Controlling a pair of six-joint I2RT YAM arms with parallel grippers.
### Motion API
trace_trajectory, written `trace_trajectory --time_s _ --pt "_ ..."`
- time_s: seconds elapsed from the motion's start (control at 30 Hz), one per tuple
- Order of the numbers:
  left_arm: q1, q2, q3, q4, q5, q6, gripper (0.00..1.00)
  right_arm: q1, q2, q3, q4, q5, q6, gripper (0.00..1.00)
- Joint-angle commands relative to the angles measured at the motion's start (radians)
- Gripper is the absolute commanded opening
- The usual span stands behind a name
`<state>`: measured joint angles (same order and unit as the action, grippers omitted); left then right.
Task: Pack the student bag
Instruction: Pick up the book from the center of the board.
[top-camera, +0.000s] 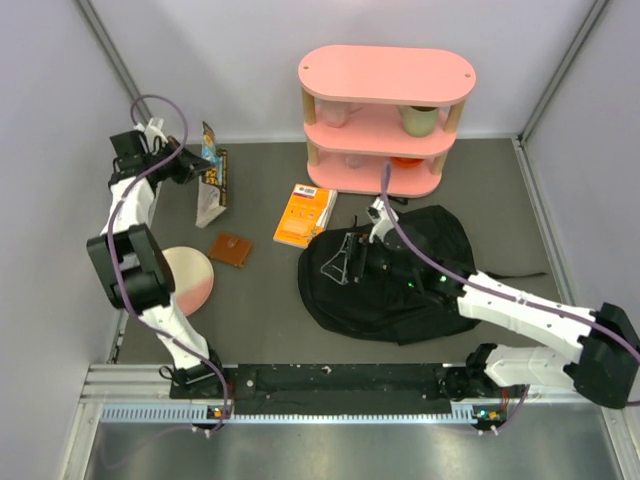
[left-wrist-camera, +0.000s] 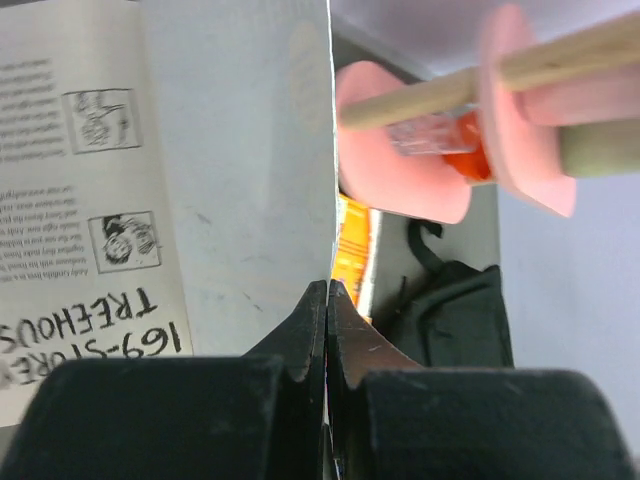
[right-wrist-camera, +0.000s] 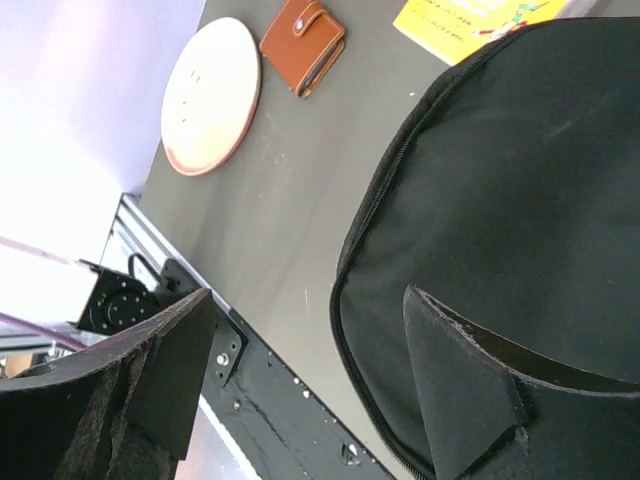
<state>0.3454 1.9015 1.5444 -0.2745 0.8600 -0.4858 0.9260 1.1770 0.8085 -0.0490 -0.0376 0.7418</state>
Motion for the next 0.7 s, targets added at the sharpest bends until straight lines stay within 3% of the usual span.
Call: trace_trajectory --time_s 0.0,0.2,0.53,0.67 --pt "-0.017 -0.197 -0.058 0.075 0.142 -0.062 0.00 -0.009 -0.109 -0.035 0.020 0.113 0.042 0.75" --pt "-0.092 -0.378 -0.176 0.109 0.204 -0.092 0.00 -0.009 -0.241 -0.101 -0.021 0.223 0.100 0.75" --pt "-0.379 -0.628 -0.329 0.109 0.189 -0.093 0.00 -0.009 -0.442 -0.173 -0.143 0.343 0.143 0.75" --pt "-0.450 -0.686 -0.331 0.086 0.243 -0.083 0.00 -0.009 -0.487 -0.201 -0.166 0.369 0.166 0.75"
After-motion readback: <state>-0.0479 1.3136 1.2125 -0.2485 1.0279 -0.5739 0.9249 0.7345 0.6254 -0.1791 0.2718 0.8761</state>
